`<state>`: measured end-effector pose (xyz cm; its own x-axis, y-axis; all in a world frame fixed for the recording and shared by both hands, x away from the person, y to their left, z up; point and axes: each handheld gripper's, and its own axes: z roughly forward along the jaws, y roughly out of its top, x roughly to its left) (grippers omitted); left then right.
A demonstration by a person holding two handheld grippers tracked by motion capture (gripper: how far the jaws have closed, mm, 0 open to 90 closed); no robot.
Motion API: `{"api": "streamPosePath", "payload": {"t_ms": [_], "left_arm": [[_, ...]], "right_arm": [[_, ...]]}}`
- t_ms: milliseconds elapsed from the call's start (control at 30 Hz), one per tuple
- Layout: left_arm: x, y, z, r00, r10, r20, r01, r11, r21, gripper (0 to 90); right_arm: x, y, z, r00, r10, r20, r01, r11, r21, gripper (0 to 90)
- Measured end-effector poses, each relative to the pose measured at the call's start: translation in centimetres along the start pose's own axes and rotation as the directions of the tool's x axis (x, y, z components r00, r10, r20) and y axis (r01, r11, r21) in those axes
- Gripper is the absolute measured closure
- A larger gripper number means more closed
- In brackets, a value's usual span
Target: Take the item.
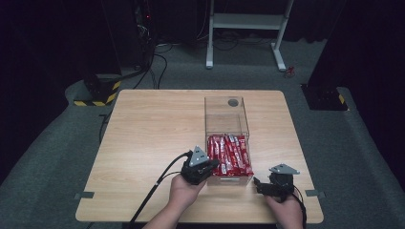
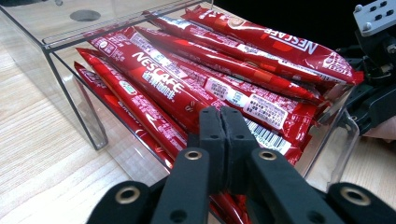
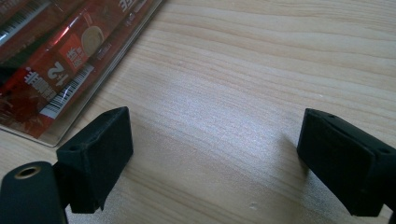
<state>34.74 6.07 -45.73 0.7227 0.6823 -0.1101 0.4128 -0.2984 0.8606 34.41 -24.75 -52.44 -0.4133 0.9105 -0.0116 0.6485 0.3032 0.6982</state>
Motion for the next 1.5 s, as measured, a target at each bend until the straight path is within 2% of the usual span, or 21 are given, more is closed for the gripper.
{"api": "streamPosePath", "payload": {"t_ms": [67,200,467,833,1500], "left_arm": [[0.1,-0.1,-0.1,0.9999,-0.015,0.004,0.015,0.9999,-0.008,89.6],[0.0,-0.1,-0.3,0.9998,-0.019,-0.001,0.019,0.9995,-0.024,90.0],[0.0,-0.2,-0.8,0.9993,-0.035,0.014,0.035,0.9982,-0.048,90.0],[-0.1,-0.1,-1.3,0.9996,-0.026,0.007,0.026,0.9968,-0.076,90.0],[-0.1,-0.2,-2.2,0.9992,-0.029,0.028,0.032,0.9933,-0.111,90.0]], "right_arm": [[0.0,0.0,0.0,1.0000,0.001,0.001,-0.001,1.000,-0.001,10.4],[0.0,0.0,0.0,1.0000,0.002,0.000,-0.002,1.000,-0.001,10.4],[0.0,0.0,0.0,1.0000,0.004,0.000,-0.004,1.000,-0.001,10.4],[0.0,0.0,0.0,1.0000,0.004,0.000,-0.004,1.000,-0.001,10.4],[0.0,0.0,0.0,1.0000,0.005,0.000,-0.005,1.000,-0.001,10.5]]}}
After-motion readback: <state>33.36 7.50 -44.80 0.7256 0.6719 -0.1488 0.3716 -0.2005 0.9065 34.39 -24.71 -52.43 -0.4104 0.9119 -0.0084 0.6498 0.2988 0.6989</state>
